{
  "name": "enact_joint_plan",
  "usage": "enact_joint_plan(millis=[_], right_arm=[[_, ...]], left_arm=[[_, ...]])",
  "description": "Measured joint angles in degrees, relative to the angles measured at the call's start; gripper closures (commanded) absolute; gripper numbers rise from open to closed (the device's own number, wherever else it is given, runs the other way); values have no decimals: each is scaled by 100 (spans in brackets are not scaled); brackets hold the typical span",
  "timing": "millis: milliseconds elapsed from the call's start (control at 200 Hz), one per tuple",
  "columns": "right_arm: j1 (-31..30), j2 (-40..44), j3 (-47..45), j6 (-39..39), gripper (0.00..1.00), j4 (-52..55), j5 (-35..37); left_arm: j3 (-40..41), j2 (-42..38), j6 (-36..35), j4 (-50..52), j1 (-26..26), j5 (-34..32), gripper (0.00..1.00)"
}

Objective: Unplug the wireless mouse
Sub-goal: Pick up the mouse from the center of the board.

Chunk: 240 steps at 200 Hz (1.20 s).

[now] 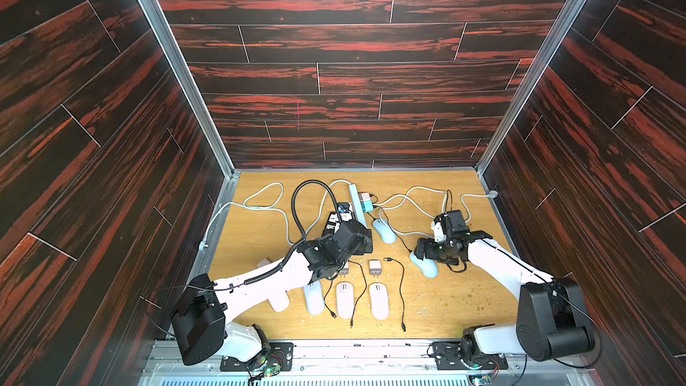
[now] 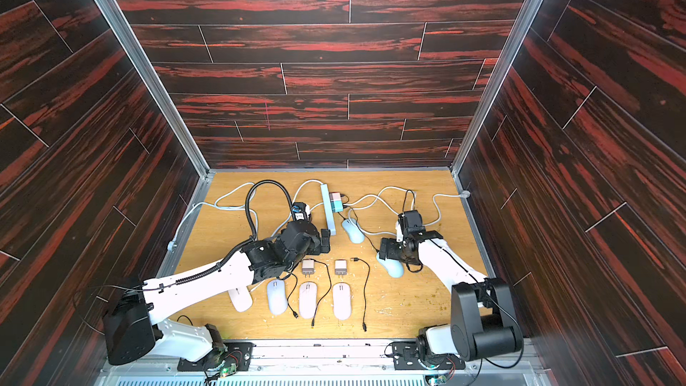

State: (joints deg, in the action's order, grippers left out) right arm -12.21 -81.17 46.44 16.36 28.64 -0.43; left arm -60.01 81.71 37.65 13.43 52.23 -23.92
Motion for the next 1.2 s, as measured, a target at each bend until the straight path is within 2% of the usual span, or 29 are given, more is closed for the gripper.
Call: enact_joint_plan(millis=[266,351,596,802,1202], right_arm=[[-7,-518,149,-227,8,2,-111],[-55,-586,151,-234,10,13,-118],[-595,-625,151,-232,17,131,68],[-1010,-820,151,-227,19,232,374],[-1266,-883,175,-55,27,479,463]], left_arm=[[26,-13,-122,-20,-214,516,0],[57,-11,-118,-20,-251,599,4],[79,-11,-33,2,-337,767,8],[98,-11,7,7,-358,855,10],[101,-11,55,4,-387,1001,11]])
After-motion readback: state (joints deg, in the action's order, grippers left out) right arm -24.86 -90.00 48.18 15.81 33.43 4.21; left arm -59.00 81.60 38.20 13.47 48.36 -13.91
